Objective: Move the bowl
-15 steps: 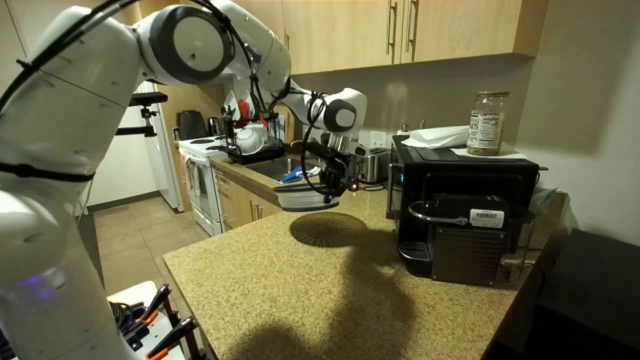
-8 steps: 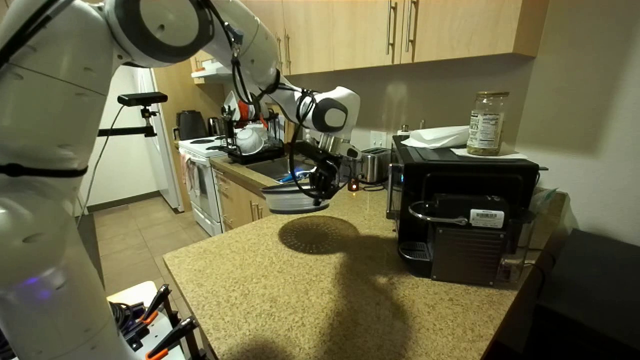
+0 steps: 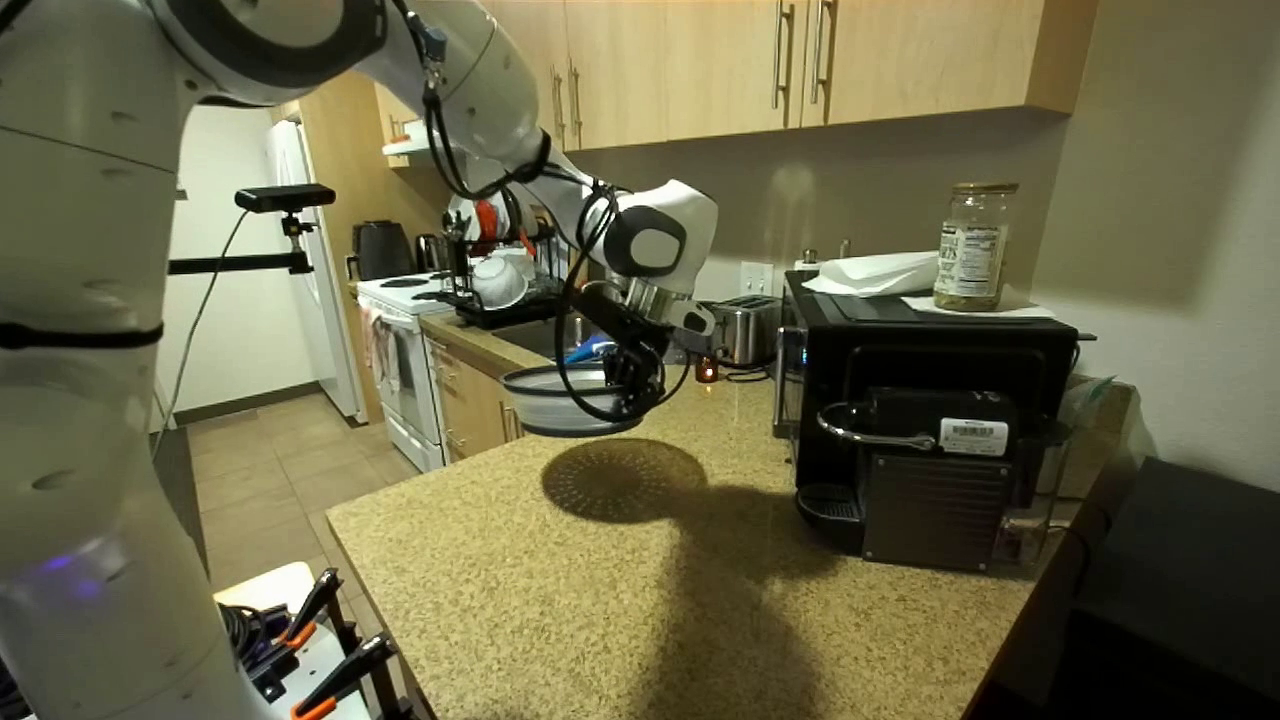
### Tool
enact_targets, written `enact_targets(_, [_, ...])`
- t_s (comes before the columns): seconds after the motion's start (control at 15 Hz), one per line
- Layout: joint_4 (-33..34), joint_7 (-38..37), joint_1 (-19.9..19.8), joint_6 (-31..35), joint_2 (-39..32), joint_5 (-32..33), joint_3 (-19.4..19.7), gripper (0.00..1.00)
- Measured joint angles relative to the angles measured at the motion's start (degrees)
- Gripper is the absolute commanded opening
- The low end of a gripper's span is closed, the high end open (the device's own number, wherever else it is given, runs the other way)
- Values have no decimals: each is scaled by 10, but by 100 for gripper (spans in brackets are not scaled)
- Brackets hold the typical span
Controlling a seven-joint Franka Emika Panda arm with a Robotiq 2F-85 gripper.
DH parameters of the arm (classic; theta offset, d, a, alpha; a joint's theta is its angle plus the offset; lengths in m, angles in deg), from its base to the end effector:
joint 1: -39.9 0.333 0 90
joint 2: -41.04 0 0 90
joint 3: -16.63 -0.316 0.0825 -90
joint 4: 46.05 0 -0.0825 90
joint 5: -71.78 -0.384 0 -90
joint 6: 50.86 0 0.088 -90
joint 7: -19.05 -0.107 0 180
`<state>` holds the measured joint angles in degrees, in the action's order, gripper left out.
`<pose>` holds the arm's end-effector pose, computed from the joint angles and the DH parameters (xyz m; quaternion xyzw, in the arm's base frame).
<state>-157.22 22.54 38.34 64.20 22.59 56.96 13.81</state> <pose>0.5858 0.0272 0.3016 -0.9847 0.0285 0.1236 0.1192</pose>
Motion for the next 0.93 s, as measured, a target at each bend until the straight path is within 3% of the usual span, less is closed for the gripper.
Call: enact_targets(0.93, [-156, 43, -27, 52, 112, -76, 42, 3])
